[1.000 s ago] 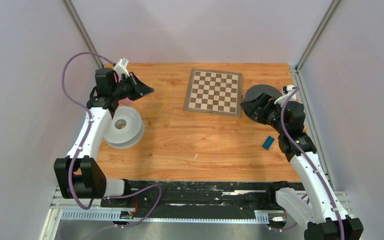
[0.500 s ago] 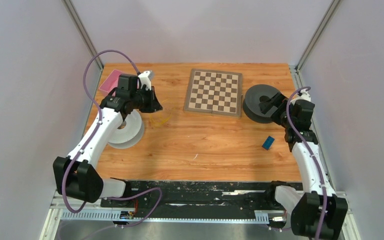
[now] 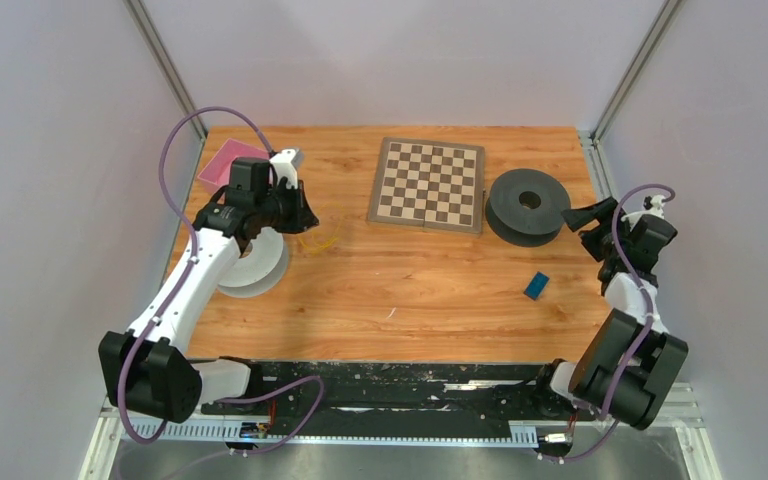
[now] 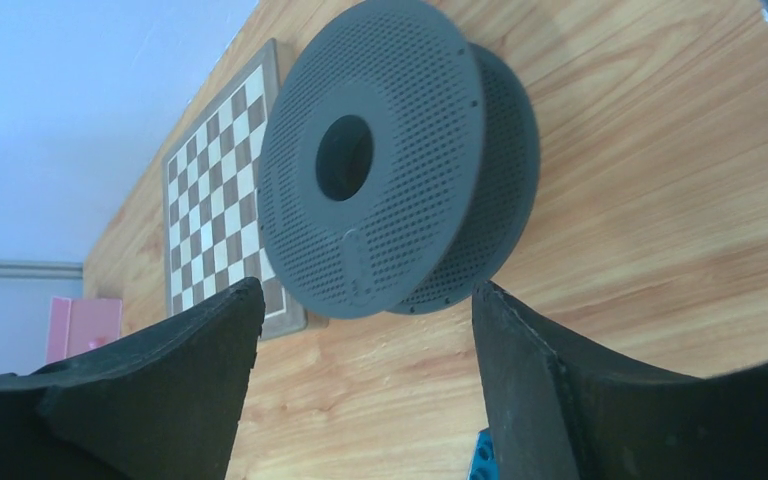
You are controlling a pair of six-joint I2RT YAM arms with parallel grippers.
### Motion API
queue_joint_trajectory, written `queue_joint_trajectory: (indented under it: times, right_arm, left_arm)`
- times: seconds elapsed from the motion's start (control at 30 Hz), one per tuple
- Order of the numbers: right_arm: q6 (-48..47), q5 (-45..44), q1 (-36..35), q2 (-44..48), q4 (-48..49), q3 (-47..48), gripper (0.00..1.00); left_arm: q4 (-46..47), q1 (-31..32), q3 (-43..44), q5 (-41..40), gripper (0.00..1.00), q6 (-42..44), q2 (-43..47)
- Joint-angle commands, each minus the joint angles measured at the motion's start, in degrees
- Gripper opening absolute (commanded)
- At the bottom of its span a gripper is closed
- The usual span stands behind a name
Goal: Wrap the cables
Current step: Pick up the cable reel from the center of the board.
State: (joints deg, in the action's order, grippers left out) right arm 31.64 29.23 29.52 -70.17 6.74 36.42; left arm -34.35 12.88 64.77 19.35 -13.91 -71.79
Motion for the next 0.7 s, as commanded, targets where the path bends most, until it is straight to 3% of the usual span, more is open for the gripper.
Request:
queue_joint_trajectory:
  times: [0.0, 0.37, 0.67]
  right_arm:
    - [1.9, 8.0, 3.0, -6.3, 11.2, -0.4, 0.73]
    - [7.5, 16.2, 3.9, -20.8, 27.5, 1.0, 0.74]
    - [10.5, 18.4, 3.9, -29.0, 34.7, 3.2, 0.74]
  left_arm:
    - [2.2, 0.1, -0.8, 0.5, 0.0, 1.0, 3.0]
    - [3.0, 0.1, -1.1, 3.0, 0.0, 0.3, 3.4]
    - [3.7, 0.1, -1.8, 3.2, 0.0, 0.2, 4.4]
